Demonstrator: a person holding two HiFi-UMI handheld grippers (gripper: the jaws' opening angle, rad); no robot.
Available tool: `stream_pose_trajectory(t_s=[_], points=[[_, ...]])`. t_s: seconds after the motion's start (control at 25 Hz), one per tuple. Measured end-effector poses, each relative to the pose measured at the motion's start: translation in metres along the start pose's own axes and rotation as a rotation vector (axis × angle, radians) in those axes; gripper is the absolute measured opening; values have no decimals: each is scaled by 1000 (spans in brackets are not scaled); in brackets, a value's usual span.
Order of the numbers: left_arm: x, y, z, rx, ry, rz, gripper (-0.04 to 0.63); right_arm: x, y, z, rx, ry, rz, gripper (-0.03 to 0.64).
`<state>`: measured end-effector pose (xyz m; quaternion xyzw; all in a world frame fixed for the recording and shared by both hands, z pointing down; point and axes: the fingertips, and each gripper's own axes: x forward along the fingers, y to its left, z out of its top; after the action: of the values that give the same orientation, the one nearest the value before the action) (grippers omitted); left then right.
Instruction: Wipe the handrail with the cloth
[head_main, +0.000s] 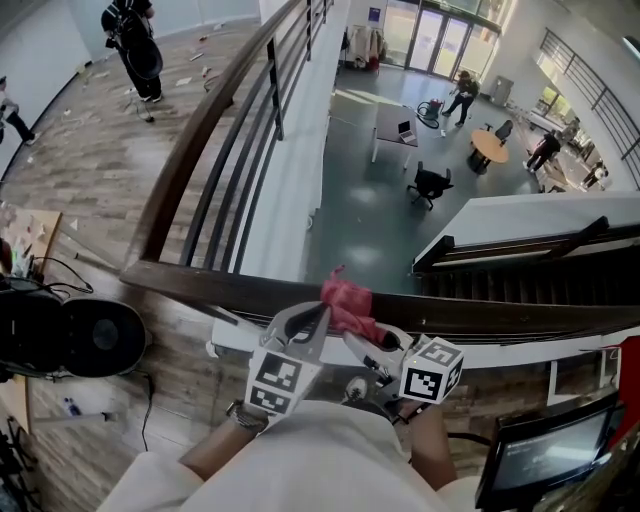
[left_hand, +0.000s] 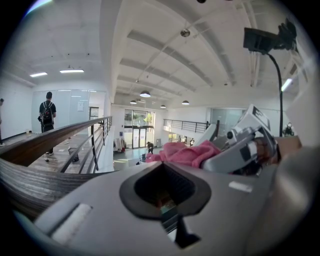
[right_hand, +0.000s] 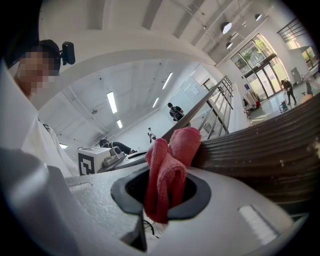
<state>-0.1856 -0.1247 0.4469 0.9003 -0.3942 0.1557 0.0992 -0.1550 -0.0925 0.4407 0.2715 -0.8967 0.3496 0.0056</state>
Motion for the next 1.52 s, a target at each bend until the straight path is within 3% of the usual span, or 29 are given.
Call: stream_pose_trajectory(t_s=[1.52], points=[[-34,31,-3,-46,-20,86,5,36,28,-3,14,43,57,61]])
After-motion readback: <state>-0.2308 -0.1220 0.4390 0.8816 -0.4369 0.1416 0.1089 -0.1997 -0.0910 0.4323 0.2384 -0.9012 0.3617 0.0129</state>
